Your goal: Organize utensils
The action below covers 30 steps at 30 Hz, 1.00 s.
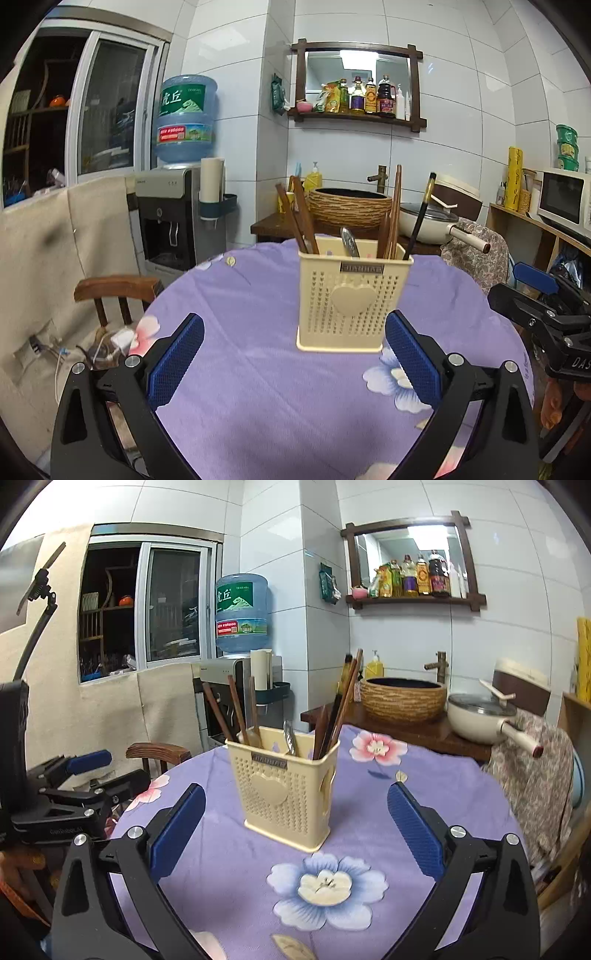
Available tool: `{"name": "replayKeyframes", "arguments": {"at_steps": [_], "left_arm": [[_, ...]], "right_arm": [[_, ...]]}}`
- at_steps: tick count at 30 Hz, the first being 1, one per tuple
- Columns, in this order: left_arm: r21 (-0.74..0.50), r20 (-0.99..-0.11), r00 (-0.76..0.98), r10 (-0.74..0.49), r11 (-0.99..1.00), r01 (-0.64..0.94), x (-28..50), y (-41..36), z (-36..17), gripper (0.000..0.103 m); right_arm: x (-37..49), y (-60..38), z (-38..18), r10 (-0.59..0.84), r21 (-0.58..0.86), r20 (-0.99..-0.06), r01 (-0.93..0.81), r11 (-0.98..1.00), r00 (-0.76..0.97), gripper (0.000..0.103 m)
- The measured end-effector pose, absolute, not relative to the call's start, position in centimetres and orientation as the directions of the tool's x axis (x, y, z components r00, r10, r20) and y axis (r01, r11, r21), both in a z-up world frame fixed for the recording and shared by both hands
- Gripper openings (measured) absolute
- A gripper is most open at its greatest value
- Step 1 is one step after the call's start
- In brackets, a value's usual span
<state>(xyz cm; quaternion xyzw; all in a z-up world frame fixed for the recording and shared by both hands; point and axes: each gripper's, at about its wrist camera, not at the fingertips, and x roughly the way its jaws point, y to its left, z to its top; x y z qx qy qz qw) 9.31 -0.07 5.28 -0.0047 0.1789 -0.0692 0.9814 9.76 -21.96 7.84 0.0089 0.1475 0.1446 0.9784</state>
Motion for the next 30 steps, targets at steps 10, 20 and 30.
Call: {"name": "replayKeyframes", "arguments": {"at_steps": [10, 20, 30], "left_arm": [[-0.051, -0.364, 0.925, -0.112, 0.994, 0.100, 5.1, 0.1, 2.5, 0.097], [0.000, -0.368, 0.924, -0.101, 0.994, 0.108, 2.4, -0.3, 1.7, 0.097], [0.017, -0.363, 0.926, -0.105, 0.993, 0.120, 1.5, -0.8, 1.2, 0.097]], "right_arm": [[4.4, -20.6, 4.0, 0.223, -0.010, -0.279, -0.235, 0.972, 0.934, 0.097], [0.1, -20.9, 2.0, 0.205, -0.015, -0.255, -0.216, 0.976, 0.945, 0.097], [-0.9, -20.8, 2.2, 0.211, -0.024, -0.244, -0.223, 0.974, 0.947, 0.097]]}}
